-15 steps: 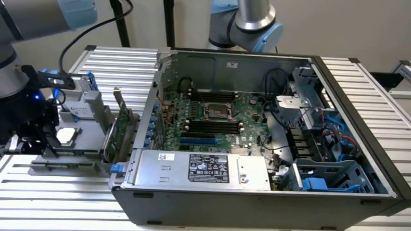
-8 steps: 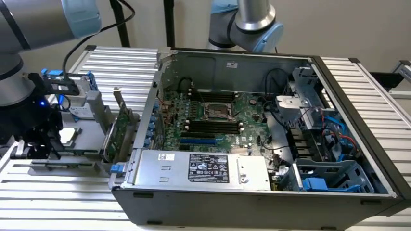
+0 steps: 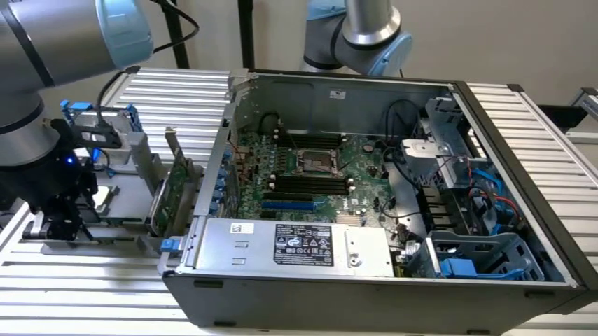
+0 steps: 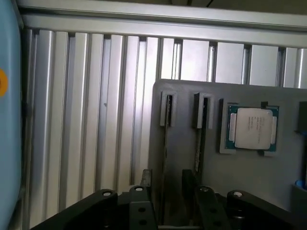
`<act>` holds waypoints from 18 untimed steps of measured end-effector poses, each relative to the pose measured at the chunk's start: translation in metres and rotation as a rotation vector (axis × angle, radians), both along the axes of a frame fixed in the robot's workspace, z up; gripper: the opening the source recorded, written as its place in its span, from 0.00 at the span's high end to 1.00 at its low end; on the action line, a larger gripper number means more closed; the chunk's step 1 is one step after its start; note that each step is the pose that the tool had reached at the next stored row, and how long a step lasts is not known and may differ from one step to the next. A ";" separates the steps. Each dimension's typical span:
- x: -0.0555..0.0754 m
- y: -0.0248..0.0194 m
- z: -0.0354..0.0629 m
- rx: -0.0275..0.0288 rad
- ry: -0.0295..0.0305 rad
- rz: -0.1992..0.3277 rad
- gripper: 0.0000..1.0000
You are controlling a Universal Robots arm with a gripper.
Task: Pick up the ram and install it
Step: 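Pick up the ram and move it above insertion slot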
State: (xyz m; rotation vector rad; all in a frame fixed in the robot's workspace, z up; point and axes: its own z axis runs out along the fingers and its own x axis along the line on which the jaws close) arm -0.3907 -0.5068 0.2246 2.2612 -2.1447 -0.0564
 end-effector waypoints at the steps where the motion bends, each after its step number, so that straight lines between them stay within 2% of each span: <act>1: 0.000 -0.0003 -0.0020 0.0001 -0.0001 0.000 0.00; 7: 0.000 -0.0015 -0.0127 0.0001 -0.0001 0.000 0.00; 11: 0.000 -0.0016 -0.0199 0.0048 -0.0001 0.000 0.00; 13: 0.001 -0.0019 -0.0221 0.0125 0.0001 0.000 0.00; 16: 0.001 -0.0021 -0.0233 0.0330 -0.0001 0.000 0.00; 17: 0.000 -0.0025 -0.0234 0.0365 0.0000 0.000 0.00; 18: 0.001 -0.0031 -0.0236 0.0375 0.0007 0.000 0.00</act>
